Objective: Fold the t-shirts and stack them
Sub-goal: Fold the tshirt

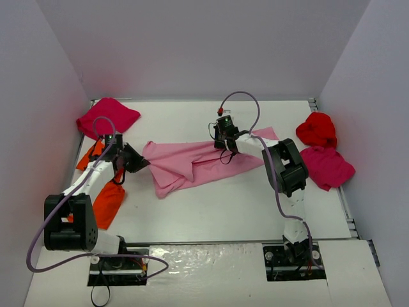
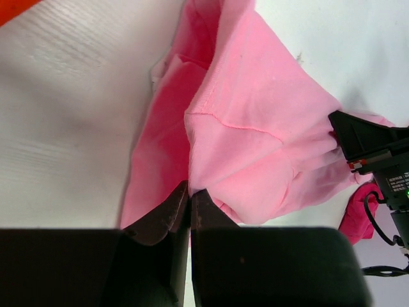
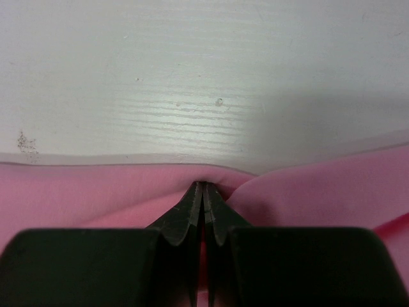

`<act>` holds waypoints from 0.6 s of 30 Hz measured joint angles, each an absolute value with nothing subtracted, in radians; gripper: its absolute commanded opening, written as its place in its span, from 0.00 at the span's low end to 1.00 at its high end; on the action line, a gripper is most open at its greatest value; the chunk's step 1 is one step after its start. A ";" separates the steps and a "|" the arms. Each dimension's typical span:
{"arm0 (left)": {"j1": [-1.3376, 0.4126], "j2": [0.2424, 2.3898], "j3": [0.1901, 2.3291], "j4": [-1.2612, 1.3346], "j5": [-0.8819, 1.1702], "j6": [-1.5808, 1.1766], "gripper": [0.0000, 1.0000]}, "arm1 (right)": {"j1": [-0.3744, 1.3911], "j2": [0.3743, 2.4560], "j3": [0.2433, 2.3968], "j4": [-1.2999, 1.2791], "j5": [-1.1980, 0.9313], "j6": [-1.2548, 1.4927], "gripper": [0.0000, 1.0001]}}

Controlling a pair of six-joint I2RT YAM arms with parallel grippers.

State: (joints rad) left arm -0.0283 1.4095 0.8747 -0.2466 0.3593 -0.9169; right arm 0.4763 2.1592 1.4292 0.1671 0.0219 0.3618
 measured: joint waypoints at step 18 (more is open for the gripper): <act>0.017 1.433 0.847 -0.257 0.416 -0.896 0.14 | 0.476 2.162 1.429 0.178 0.021 0.362 0.00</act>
State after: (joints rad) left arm 0.0166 1.4326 0.8470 -0.2567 0.4156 -0.8963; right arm 0.4755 2.1624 1.4292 0.1775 0.0212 0.3618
